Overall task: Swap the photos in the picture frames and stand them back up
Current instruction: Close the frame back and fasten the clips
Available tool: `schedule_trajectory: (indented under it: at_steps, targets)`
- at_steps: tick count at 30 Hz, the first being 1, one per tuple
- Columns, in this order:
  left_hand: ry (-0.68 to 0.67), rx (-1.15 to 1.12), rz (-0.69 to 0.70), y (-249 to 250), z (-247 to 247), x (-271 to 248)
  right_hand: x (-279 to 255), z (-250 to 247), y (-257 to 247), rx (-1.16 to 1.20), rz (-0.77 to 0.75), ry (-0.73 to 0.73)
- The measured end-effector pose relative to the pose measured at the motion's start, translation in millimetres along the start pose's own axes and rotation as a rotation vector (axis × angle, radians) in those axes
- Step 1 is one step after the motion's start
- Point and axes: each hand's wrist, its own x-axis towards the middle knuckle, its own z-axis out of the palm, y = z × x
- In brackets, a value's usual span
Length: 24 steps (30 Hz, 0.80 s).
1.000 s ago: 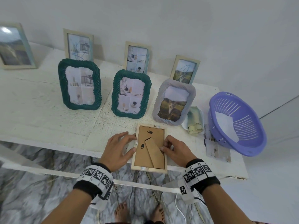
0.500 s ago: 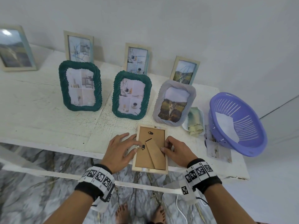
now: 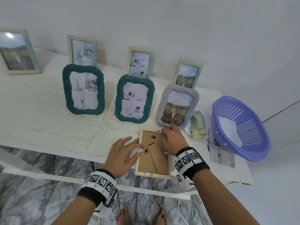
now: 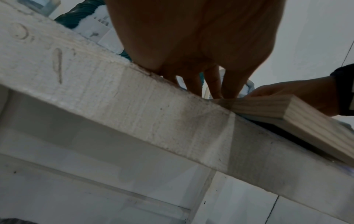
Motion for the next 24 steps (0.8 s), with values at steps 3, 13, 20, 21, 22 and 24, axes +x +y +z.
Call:
schedule_trajectory:
  at_steps: [3, 13, 20, 21, 22, 24]
  targets:
    - [0.008, -0.001, 0.001, -1.2, 1.3, 0.0, -5.4, 0.6, 0.4, 0.003, -0.012, -0.012]
    - [0.007, 0.02, 0.013, -1.5, 1.2, 0.6, -9.3, -6.8, 0.2, 0.096, 0.005, -0.05]
    - [0.014, 0.021, 0.016, -1.3, 1.8, 1.4, -10.6, -6.9, 3.3, 0.183, 0.053, -0.097]
    - [0.014, 0.02, 0.016, -1.2, 1.6, 1.1, -11.1, -6.1, 4.3, 0.198, 0.059, -0.1]
    - [0.013, 0.018, 0.016, -0.7, 1.2, 1.1, -11.5, -6.4, 5.3, 0.222, 0.068, -0.103]
    - [0.01, 0.018, 0.012, 0.2, 0.9, 1.3, -11.2, -8.3, 8.3, 0.296, 0.088, -0.104]
